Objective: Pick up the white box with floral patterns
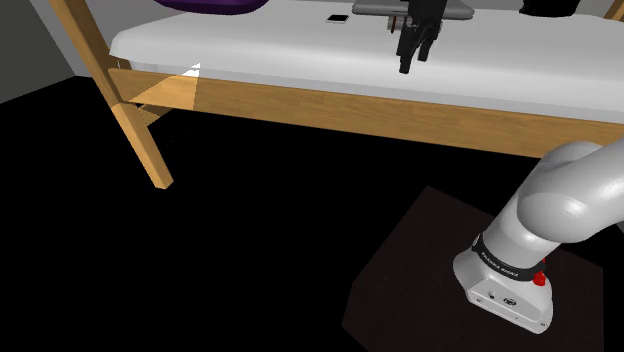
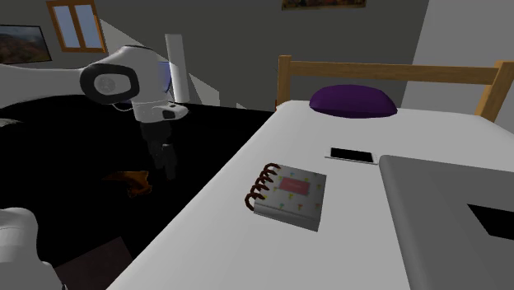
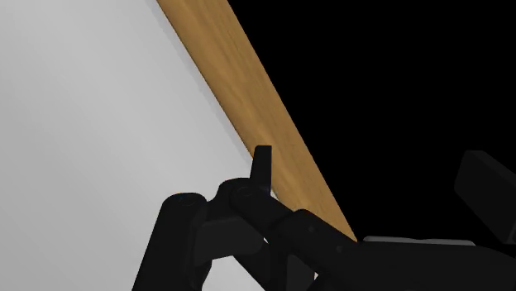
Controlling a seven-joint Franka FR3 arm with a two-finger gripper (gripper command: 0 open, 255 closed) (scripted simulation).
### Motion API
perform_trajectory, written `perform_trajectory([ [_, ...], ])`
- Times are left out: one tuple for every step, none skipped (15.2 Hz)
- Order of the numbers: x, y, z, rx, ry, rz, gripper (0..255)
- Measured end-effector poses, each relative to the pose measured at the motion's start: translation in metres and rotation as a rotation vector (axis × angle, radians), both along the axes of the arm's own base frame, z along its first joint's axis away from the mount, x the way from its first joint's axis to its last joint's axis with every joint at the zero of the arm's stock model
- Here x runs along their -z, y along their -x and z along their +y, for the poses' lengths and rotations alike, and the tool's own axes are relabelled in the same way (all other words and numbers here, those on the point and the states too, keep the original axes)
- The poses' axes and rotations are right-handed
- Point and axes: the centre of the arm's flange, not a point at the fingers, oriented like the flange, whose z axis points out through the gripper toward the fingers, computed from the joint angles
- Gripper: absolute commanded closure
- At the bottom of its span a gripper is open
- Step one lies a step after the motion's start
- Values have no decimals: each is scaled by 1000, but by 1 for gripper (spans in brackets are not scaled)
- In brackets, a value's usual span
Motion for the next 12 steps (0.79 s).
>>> perform_trajectory([
  [0, -2, -8, 7, 13, 2, 0],
  [-3, -9, -19, 14, 25, 4, 0],
  [-2, -15, -31, 22, 38, 7, 0],
  [-3, -17, -43, 29, 51, 10, 0],
  [-4, -20, -53, 37, 64, 12, 0],
  [-6, -24, -63, 44, 76, 15, 0],
  [-10, -25, -75, 51, 89, 18, 0],
  [-10, -28, -86, 59, 102, 20, 0],
  [-15, -31, -98, 66, 114, 23, 0],
  [-18, -36, -106, 74, 127, 25, 0],
  [-20, -42, -118, 81, 140, 27, 0],
  [-22, -46, -128, 88, 152, 30, 0],
])
